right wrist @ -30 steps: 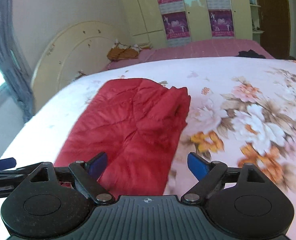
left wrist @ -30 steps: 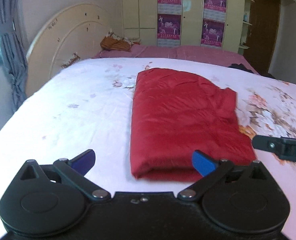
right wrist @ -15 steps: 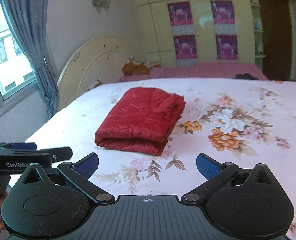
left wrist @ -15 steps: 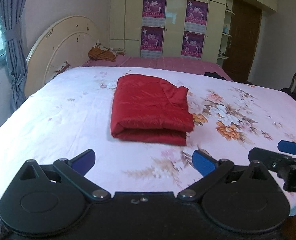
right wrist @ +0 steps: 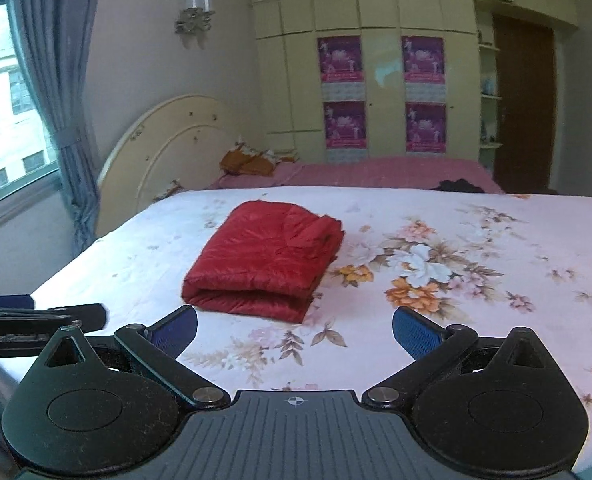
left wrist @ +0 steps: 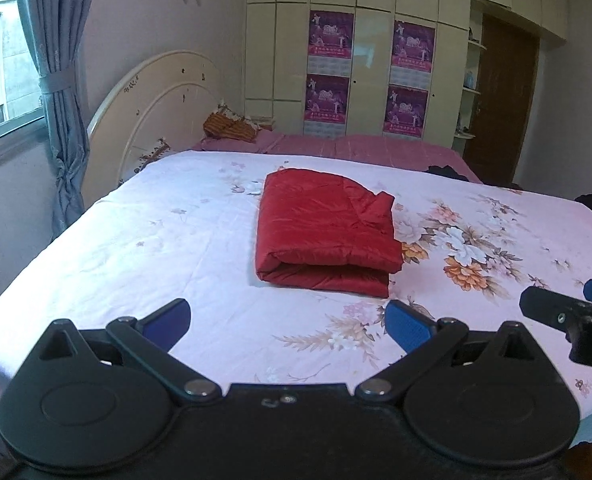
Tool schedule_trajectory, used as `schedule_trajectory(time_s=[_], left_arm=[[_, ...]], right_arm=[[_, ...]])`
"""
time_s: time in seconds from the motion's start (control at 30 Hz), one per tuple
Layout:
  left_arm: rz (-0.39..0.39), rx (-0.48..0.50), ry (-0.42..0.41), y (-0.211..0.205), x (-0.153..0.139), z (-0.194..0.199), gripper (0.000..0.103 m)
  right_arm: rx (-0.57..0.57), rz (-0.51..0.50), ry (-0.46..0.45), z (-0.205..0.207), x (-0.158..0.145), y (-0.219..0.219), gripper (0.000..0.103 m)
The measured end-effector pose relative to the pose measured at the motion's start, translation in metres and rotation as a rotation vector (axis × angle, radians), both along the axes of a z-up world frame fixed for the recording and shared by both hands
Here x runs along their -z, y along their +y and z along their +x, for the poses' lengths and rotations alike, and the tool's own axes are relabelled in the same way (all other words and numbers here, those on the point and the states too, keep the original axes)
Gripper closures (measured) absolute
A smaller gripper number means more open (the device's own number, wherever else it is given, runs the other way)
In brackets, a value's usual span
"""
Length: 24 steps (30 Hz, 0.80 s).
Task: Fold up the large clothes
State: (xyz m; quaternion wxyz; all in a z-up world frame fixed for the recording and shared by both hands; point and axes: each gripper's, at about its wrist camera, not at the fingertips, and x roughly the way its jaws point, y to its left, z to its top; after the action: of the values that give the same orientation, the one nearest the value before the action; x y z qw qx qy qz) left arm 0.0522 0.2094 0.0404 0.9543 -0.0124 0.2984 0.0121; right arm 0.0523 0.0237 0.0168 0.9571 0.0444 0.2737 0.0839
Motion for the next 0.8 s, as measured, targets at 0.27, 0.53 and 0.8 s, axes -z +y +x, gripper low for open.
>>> schedule_trajectory(time_s=[0.27,0.53,0.8], left_arm=[[-0.002,-0.007,-0.015,0.0035,-0.0039,-0.0056,0.0],[0.004,-0.015,-0.007,0.0036,-0.003,-0.0032,0.0],[0.003,-0.027,-0.005,0.0065,-0.0014,0.0007,0.0]], right_arm=[[0.01,0.014,0.0,-0.0019,-0.0001,-0.0013,0.0],[0.005,0.023,0.001,0.0011,-0.0013,-0.0001,0.0],[-0.005,0.024,0.005,0.0062,-0.0002,0.0039,0.0]])
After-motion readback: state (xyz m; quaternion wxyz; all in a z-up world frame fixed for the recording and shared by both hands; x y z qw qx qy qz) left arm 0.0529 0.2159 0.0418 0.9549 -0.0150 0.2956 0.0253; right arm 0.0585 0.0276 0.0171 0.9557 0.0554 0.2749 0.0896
